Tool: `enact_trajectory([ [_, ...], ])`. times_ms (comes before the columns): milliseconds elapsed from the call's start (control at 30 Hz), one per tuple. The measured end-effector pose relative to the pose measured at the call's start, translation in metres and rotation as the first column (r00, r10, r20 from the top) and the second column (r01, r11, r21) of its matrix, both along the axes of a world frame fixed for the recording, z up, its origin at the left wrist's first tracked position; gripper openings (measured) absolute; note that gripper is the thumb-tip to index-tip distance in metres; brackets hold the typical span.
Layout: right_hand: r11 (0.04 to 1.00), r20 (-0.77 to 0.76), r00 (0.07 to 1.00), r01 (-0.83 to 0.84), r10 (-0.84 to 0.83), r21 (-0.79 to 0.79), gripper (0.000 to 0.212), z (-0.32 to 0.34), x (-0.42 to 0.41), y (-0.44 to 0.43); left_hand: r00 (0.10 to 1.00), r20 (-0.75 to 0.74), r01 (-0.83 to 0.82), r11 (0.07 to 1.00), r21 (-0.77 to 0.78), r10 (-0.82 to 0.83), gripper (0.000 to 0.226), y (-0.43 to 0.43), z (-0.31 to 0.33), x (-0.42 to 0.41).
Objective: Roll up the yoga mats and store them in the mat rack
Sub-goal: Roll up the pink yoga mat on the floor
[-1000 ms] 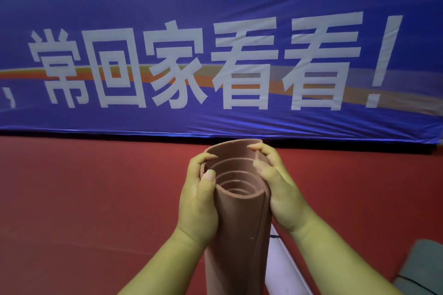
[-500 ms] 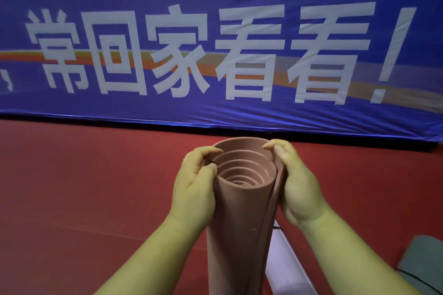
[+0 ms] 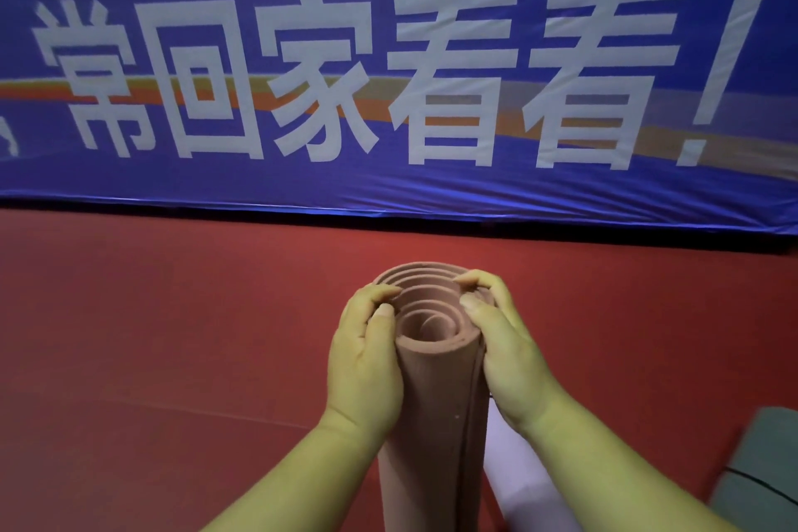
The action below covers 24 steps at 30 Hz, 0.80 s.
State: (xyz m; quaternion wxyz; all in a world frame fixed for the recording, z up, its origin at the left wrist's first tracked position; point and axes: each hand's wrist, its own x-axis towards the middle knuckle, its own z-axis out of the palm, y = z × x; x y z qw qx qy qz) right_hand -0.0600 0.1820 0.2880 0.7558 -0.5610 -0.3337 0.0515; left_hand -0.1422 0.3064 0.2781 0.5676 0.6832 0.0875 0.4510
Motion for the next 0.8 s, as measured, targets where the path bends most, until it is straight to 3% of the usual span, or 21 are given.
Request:
enact_trajectory([
  [333, 0.999, -0.071, 0.997, -0.033, 0.032, -0.017, 0.023, -0.023, -0.006, 0.006, 0.999, 0.009, 0.033, 0.999, -0.038, -0.033, 0.037, 0.002, -0.018, -0.004],
  [800, 0.987, -0.2, 0.978, -0.083, 0.054, -0.139, 0.049, -0.022, 0.013, -0.011, 0.978, -0.136, 0.182, 0.963, 0.2, -0.157, 0.036, -0.003, 0.0, -0.008],
])
